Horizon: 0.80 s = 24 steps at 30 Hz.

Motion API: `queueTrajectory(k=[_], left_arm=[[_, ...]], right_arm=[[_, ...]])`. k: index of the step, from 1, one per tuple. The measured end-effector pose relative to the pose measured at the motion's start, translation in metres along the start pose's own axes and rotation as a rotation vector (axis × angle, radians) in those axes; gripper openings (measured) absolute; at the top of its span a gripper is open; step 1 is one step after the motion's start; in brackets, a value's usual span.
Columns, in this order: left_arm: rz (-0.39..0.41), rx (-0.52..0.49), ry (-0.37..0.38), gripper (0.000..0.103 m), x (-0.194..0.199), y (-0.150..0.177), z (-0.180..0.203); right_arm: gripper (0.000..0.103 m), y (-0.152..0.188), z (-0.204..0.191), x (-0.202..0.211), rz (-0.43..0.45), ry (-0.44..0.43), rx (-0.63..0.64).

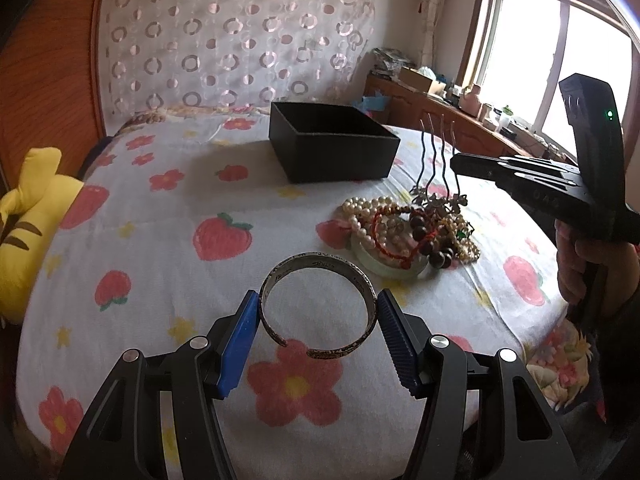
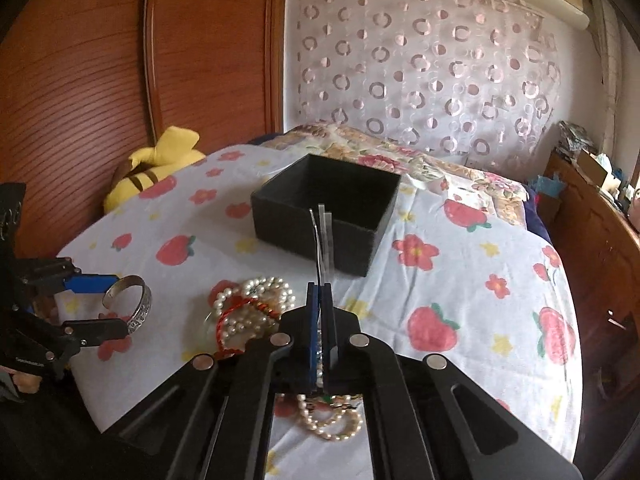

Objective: Organize jewelry
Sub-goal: 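Lower the hair forks into the black box with the right tool while the left tool drops the bangle in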

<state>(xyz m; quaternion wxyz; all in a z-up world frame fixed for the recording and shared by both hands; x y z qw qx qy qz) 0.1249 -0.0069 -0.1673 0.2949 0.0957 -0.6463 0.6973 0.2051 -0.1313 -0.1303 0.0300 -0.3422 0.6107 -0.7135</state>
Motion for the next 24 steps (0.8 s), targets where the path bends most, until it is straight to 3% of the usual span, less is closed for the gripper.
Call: queueTrajectory(k=[14, 24], left_arm=[[0.068, -0.054, 0.021, 0.058, -0.016, -0.051, 0.01], [0.111, -0.052, -0.001, 0.057, -0.032, -0.09, -0.001]], right_arm=[[0.002, -0.042, 0.01, 0.006, 0.068, 0.021, 0.041], [0.002, -0.084, 0.011, -0.035, 0.092, -0.018, 0.031]])
Point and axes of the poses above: each gripper's, at about its wrist camera, not at the fingertips, and x roughly against the way its jaws point, z to its right, y to its underside, the point moved 10 cm from there along -x, roughly the way its jaws point, and after that the axes turned 11 degrees about z, right-handed, at the moved point
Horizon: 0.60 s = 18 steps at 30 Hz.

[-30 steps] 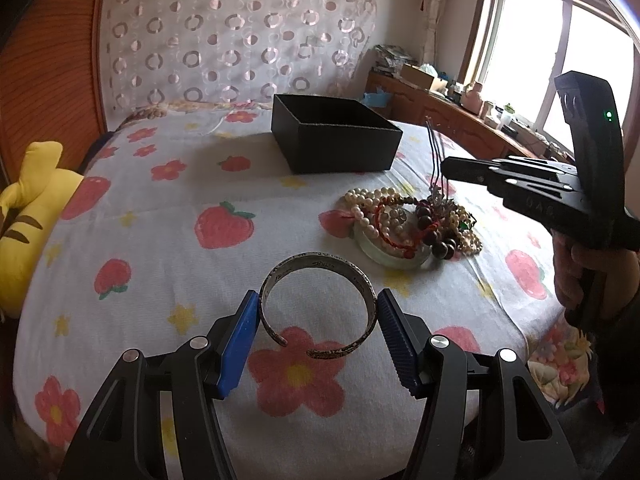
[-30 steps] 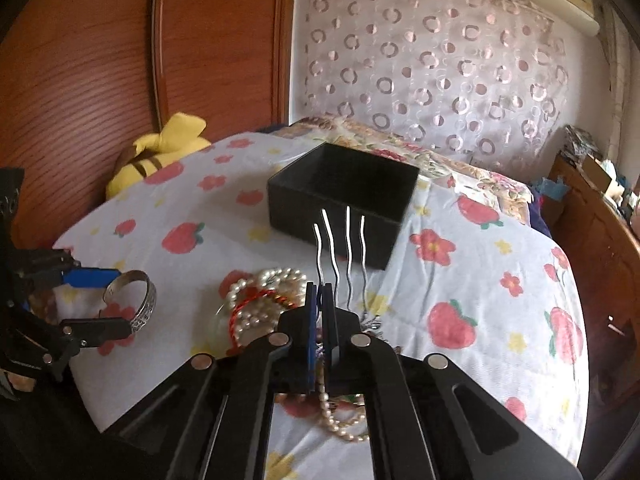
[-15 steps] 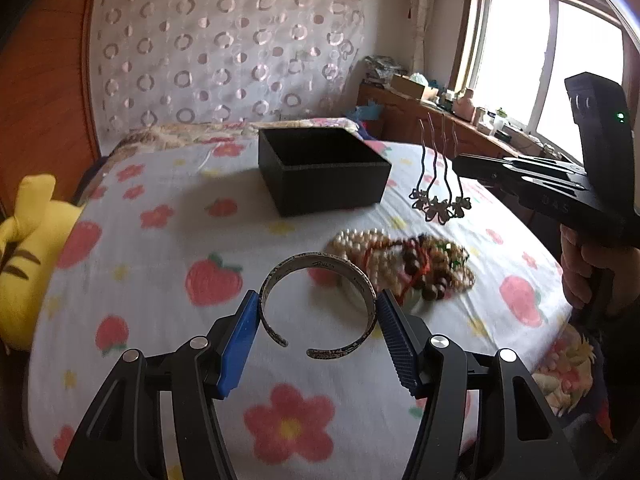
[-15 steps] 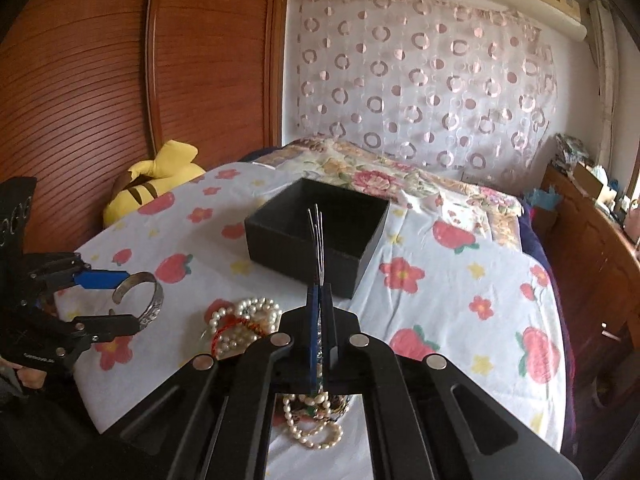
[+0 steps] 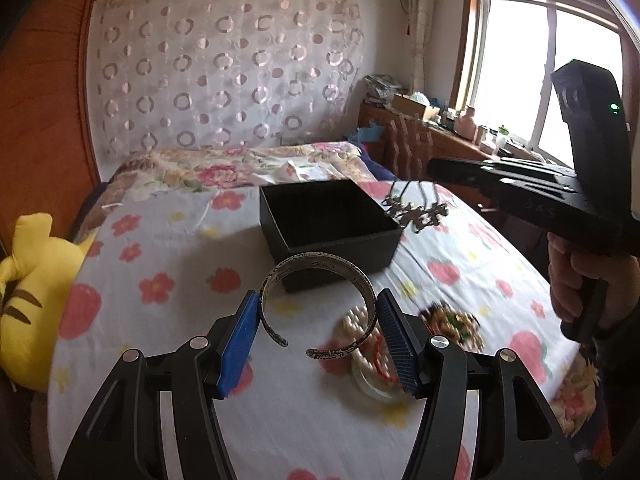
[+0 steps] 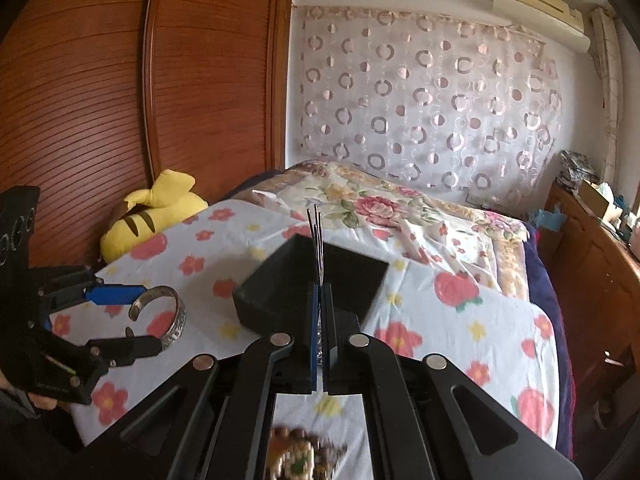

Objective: Organize jewelry
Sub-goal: 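Lower the hair forks into the black box with the right tool while the left tool drops the bangle in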

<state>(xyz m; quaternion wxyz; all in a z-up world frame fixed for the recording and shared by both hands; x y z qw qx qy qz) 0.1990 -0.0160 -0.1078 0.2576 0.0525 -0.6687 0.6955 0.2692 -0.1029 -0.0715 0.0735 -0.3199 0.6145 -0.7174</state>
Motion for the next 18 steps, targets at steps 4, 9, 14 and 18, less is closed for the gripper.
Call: queueTrajectory(k=[4, 9, 14, 18], left_arm=[[0.019, 0.005, -0.017, 0.058, -0.007, -0.015, -0.009], [0.023, -0.003, -0.041, 0.058, -0.021, -0.028, -0.019], [0.016, -0.023, -0.057, 0.058, -0.04, -0.037, -0.023], [0.004, -0.026, -0.056, 0.058, -0.053, -0.041, -0.023]], right_arm=[[0.002, 0.001, 0.001, -0.032, -0.035, -0.002, -0.007], [0.002, 0.018, 0.008, -0.065, -0.098, -0.001, -0.054], [0.002, 0.038, 0.013, -0.081, -0.154, -0.004, -0.104], [0.003, 0.041, 0.019, -0.079, -0.168, 0.018, -0.1]])
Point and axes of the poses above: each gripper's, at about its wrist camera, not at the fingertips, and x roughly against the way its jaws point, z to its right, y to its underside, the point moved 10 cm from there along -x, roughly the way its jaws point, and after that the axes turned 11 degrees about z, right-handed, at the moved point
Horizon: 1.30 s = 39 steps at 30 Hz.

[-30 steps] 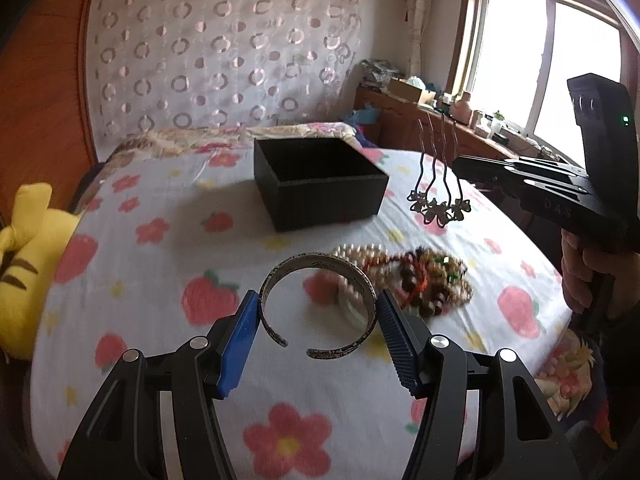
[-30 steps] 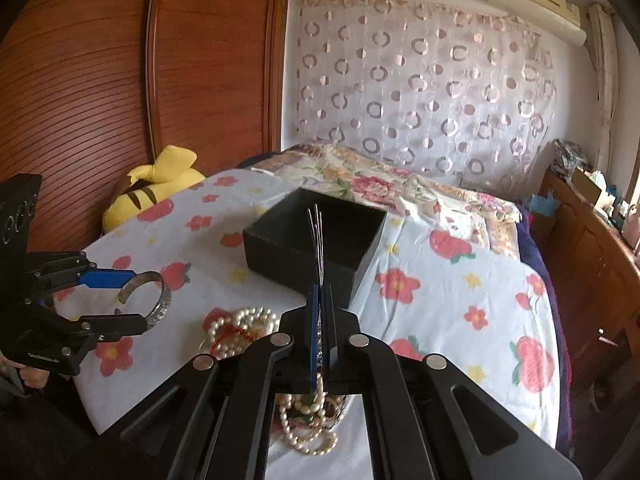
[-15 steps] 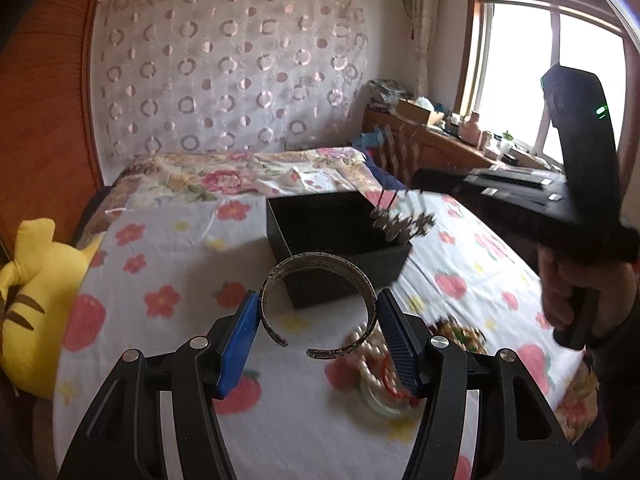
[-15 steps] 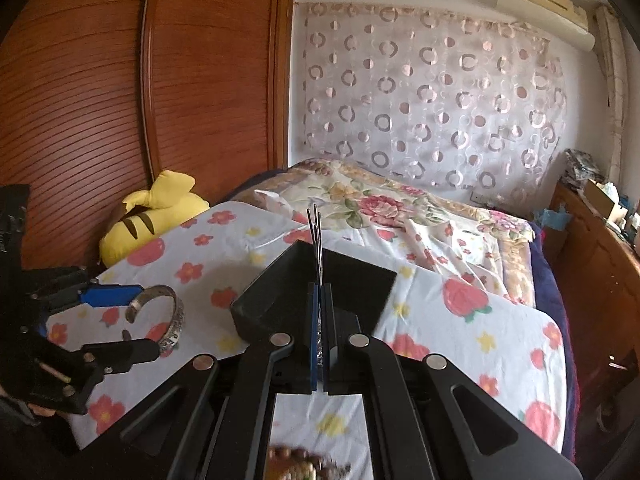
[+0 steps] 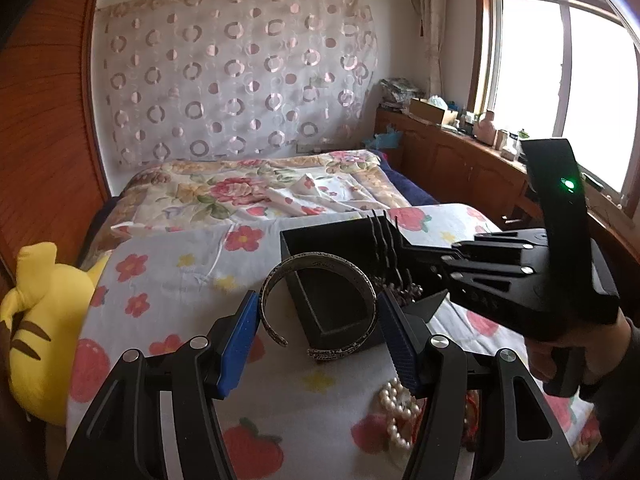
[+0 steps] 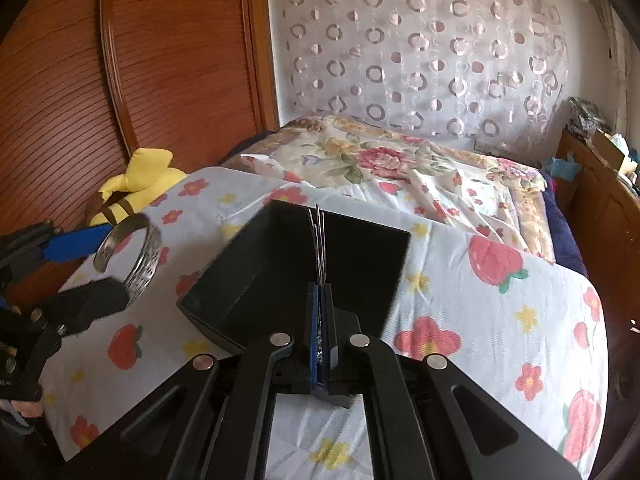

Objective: Organize jewelry
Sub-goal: 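Lower the hair forks into the black box with the right tool while the left tool drops the bangle in, then move the open right tool back to the jewelry pile on the dish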

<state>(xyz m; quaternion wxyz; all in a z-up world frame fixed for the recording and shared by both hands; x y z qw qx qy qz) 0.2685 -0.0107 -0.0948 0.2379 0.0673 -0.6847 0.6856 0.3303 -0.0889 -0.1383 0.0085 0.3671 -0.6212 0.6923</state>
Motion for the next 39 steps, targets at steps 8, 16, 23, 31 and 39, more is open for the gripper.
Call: queueTrajectory(k=[8, 16, 23, 31, 39], left_arm=[[-0.023, -0.014, 0.006, 0.058, -0.024, -0.005, 0.012], [-0.069, -0.029, 0.003, 0.058, -0.053, 0.001, 0.025], [-0.102, -0.037, -0.012, 0.058, -0.07, 0.01, 0.027], [-0.092, -0.039, -0.01, 0.063, -0.065, 0.011, 0.029], [-0.069, -0.001, 0.034, 0.067, -0.02, 0.024, 0.03]], right_arm=[[0.029, -0.012, 0.018, 0.032, 0.071, -0.003, -0.024], [0.029, -0.008, 0.032, 0.058, 0.108, 0.011, -0.016], [0.029, 0.009, 0.033, 0.07, 0.109, 0.007, -0.008], [0.029, 0.024, 0.027, 0.081, 0.102, 0.002, -0.001], [0.029, 0.06, 0.014, 0.104, 0.078, -0.012, 0.008]])
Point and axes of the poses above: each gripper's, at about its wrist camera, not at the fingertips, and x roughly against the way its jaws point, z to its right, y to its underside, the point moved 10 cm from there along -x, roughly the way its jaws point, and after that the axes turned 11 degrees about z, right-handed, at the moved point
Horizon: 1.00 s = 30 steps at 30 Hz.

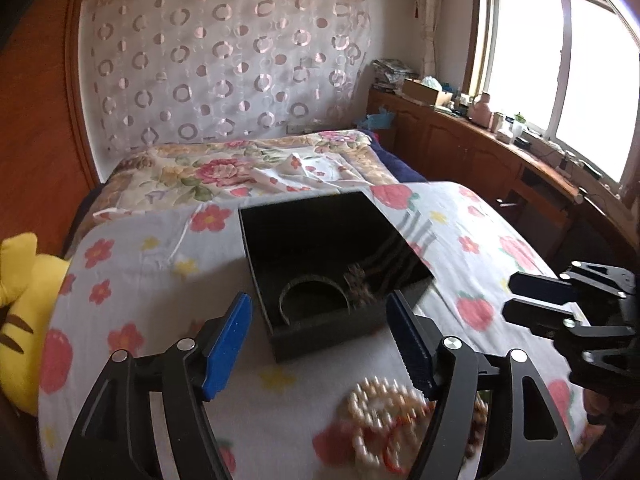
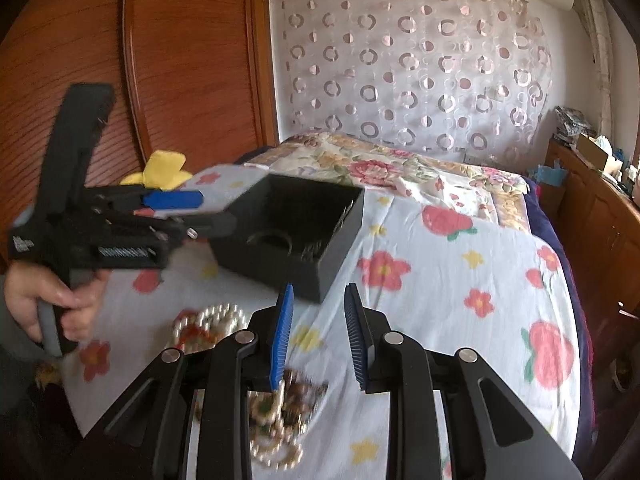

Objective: Organize jewelry
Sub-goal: 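Move the open right tool back to the jewelry pile on the dish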

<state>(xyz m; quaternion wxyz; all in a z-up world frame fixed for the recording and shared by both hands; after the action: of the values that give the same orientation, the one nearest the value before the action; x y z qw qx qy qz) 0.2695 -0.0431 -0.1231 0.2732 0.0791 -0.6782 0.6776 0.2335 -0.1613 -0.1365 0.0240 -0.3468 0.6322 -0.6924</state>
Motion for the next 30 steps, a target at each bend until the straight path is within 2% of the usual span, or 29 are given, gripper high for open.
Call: queueTrajectory(k=[4, 9, 15, 23, 30], left_arm=[[-0.022, -0.009, 0.034, 0.066, 0.017, 0.025, 0.008], [-0.072, -0.009, 0.096, 0.042, 0.034, 0.062, 0.022], [-0.098, -0.021, 0.147, 0.024, 0.044, 0.08, 0.037], [-0.114, -0.026, 0.143, 0.024, 0.061, 0.099, 0.04], [-0.099, -0.011, 0.132, 0.024, 0.069, 0.097, 0.035]], right_arm=[[0.029, 0.023, -0.006, 0.007, -0.03, -0.009, -0.012], [0.029, 0.049, -0.009, 0.011, -0.071, -0.008, -0.025], [0.029, 0.06, -0.013, 0.01, -0.081, -0.014, -0.038], [0.029, 0.06, -0.015, 0.018, -0.079, -0.008, -0.018], [0.029, 0.072, -0.012, 0.012, -0.135, -0.003, -0.029]])
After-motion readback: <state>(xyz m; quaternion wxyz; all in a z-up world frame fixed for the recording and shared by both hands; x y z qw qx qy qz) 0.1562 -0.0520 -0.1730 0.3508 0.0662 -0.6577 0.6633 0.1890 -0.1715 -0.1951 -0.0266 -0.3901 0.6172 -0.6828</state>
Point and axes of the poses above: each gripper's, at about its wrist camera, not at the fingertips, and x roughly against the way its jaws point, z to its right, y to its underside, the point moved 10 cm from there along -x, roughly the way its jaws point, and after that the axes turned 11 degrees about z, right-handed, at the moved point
